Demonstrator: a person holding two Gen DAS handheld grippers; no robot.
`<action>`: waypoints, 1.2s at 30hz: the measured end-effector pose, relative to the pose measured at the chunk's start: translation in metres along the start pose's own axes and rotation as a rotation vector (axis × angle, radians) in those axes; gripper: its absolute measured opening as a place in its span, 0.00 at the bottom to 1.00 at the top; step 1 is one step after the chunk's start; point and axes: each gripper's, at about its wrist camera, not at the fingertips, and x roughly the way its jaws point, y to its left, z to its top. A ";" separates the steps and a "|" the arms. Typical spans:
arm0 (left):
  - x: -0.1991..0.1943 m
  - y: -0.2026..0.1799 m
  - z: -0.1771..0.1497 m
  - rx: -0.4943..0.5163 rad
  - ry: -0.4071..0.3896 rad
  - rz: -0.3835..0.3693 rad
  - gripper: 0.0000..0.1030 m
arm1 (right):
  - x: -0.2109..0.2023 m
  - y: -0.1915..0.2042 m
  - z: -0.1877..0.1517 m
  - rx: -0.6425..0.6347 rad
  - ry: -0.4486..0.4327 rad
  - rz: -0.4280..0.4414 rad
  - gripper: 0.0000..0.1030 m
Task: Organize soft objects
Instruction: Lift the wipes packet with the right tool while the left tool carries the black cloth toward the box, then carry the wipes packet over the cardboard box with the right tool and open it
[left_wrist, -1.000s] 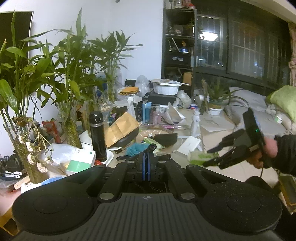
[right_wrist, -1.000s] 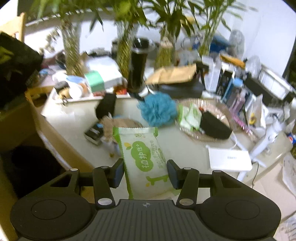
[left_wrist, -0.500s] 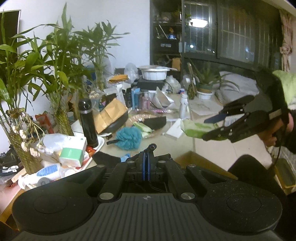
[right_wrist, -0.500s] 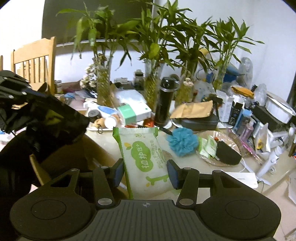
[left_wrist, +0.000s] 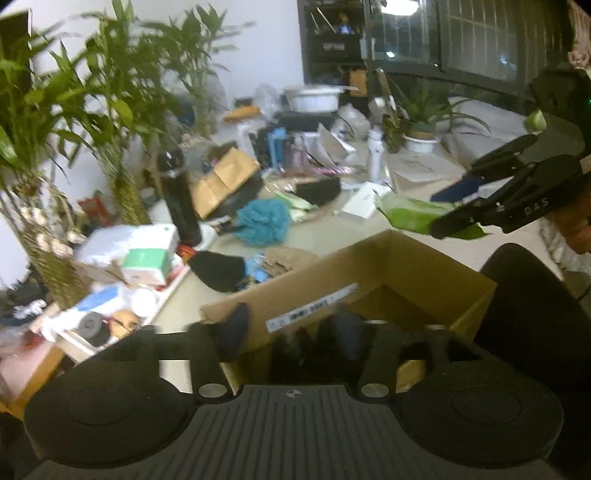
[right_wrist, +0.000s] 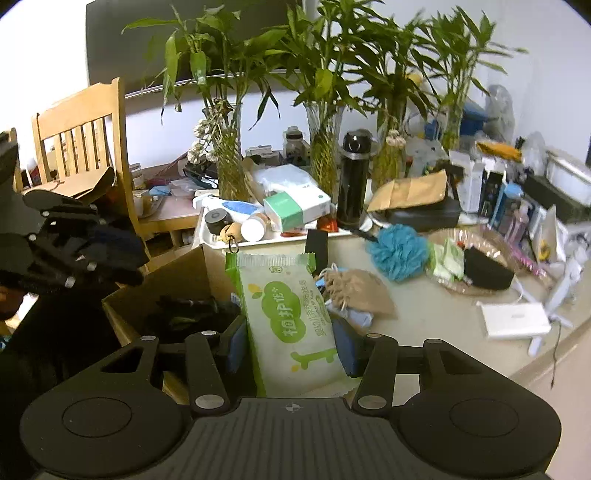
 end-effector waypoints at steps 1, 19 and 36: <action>-0.003 -0.001 -0.002 0.006 -0.014 0.016 0.63 | 0.000 0.000 -0.002 0.012 0.002 0.003 0.51; -0.026 -0.007 -0.023 -0.056 -0.018 0.126 0.64 | 0.007 -0.001 -0.023 0.151 0.026 0.000 0.51; -0.023 -0.003 -0.033 -0.089 0.011 0.129 0.64 | 0.019 0.009 -0.004 0.186 0.020 0.062 0.51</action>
